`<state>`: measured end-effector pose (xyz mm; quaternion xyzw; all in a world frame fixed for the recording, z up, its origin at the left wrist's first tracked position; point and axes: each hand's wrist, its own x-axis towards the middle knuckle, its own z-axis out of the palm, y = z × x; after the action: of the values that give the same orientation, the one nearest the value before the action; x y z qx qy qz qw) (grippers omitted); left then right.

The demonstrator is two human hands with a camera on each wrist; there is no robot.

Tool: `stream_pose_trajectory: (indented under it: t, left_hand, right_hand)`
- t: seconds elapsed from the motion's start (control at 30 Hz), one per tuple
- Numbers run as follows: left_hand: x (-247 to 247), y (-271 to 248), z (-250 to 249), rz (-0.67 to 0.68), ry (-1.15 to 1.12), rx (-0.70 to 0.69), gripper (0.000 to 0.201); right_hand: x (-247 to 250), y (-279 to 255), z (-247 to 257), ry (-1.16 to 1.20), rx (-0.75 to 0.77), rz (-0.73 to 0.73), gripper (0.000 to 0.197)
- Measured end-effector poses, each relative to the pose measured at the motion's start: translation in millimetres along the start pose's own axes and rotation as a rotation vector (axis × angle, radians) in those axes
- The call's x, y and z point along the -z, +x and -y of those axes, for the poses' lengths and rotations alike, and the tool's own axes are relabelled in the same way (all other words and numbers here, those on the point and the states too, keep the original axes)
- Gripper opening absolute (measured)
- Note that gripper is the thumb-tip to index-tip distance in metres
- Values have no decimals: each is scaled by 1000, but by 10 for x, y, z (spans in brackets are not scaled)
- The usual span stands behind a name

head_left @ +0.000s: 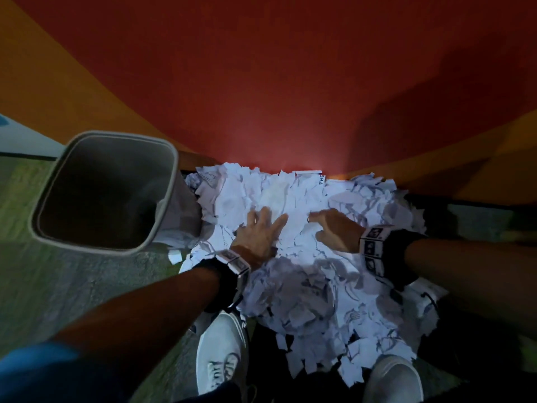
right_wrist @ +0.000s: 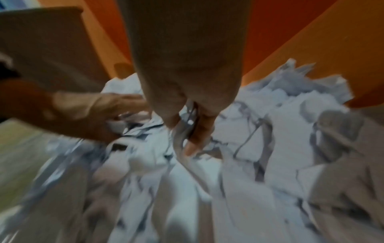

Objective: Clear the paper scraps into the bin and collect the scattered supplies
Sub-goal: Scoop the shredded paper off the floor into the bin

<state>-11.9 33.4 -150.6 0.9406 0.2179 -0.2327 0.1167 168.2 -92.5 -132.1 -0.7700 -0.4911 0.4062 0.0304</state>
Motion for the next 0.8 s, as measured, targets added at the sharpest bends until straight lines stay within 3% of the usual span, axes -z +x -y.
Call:
stream_pose_trajectory:
  t: [0.07,0.17,0.27,0.33,0.43,0.57,0.67,0.8]
  left_hand:
    - [50,-16,27,-32,-93,-35,57]
    - [264,-169,104,-81,-363,-53,43]
    - [535,-381,230,-173,-513,-12,39]
    - [724,-559,325,-245,-642,-5,38]
    - [1009,-830,453,-364,-619,-54,41]
    - [1469,-1264,601,-547,-731,-54,26]
    - [1804,-1684,700,-678,-811,-66,22]
    - [1973,-2124,1079,-790,-862,45,18]
  right_hand:
    - [221,14,35,8,-30,6,43]
    - [583,-85,97,66,-34,8,7]
    - [892,-294,198,164,-28,-24,2]
    - [1059,-405,313,190,-30,-58,12]
    - [1345,-566,641,229,-5,-111,15]
    - [1694,-825,1333,236,115,-194,4]
    - [1817,-888,1853,272,183,-237,9]
    - [1771,-749,2506,318,264,-276,9]
